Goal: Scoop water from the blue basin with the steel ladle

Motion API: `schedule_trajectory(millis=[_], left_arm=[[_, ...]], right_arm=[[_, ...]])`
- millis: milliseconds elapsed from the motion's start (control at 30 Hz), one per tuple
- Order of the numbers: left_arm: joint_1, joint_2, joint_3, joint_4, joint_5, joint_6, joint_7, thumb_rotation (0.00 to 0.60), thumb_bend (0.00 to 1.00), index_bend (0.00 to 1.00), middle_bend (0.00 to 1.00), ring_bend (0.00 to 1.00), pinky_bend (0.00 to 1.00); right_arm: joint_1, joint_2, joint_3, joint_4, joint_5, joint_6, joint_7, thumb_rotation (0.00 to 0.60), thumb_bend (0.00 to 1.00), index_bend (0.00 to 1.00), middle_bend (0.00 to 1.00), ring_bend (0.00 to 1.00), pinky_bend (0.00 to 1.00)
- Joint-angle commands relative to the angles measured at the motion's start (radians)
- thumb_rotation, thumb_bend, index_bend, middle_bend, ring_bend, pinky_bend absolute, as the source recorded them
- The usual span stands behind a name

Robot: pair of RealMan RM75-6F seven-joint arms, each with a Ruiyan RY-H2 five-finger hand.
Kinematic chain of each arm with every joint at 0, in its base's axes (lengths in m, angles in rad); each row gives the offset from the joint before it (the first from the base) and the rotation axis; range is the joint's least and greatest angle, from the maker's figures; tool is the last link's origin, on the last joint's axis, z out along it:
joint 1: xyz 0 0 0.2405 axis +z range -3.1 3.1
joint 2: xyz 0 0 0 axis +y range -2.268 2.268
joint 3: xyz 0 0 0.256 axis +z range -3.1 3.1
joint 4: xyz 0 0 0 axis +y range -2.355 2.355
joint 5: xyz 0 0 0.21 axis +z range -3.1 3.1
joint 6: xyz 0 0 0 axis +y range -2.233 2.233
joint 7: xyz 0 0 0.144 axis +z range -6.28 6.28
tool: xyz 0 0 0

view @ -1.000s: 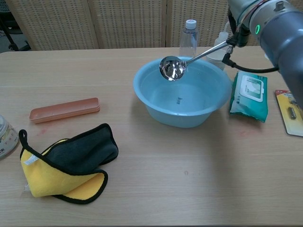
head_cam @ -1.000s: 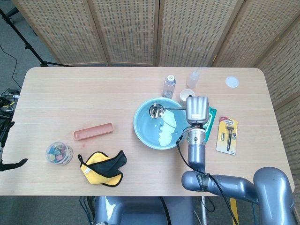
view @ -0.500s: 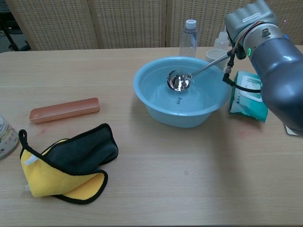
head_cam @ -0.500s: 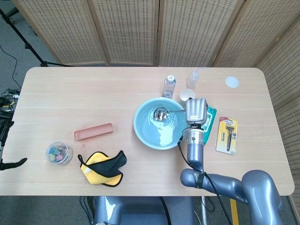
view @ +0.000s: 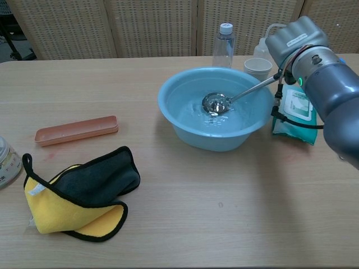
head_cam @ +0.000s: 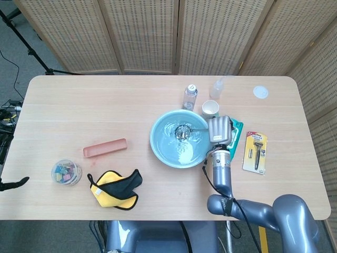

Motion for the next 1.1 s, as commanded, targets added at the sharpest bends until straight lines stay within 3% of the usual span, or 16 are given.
schedule_trajectory(millis=[33,333,467,667,800,1100], left_arm=[[0.000,0.000,0.001,0.000,0.002,-0.001,0.001,0.600,0.00,0.00,0.00,0.00,0.00],[-0.002,-0.004,0.005,-0.003,0.010,-0.002,0.011,0.600,0.00,0.00,0.00,0.00,0.00],[-0.002,-0.006,0.006,-0.004,0.010,-0.001,0.016,0.600,0.00,0.00,0.00,0.00,0.00],[-0.002,-0.006,0.007,-0.005,0.012,-0.003,0.017,0.600,0.00,0.00,0.00,0.00,0.00],[-0.001,-0.003,0.006,-0.006,0.007,-0.004,0.012,0.600,0.00,0.00,0.00,0.00,0.00],[-0.002,-0.002,0.007,-0.007,0.012,-0.005,0.011,0.600,0.00,0.00,0.00,0.00,0.00]], right_arm=[[-0.014,0.014,-0.002,-0.035,0.009,0.001,-0.026,0.600,1.00,0.81,0.94,0.85,1.00],[-0.035,0.068,0.053,-0.184,0.097,0.010,-0.076,0.600,1.00,0.82,0.94,0.85,1.00],[-0.031,0.098,0.103,-0.264,0.180,0.025,-0.114,0.600,1.00,0.82,0.94,0.86,1.00],[-0.023,0.122,0.130,-0.306,0.219,0.042,-0.133,0.600,1.00,0.82,0.94,0.86,1.00],[-0.020,0.156,0.193,-0.359,0.293,0.051,-0.128,0.600,1.00,0.83,0.94,0.86,1.00],[0.002,0.229,0.265,-0.449,0.424,0.063,-0.141,0.600,1.00,0.83,0.94,0.86,1.00]])
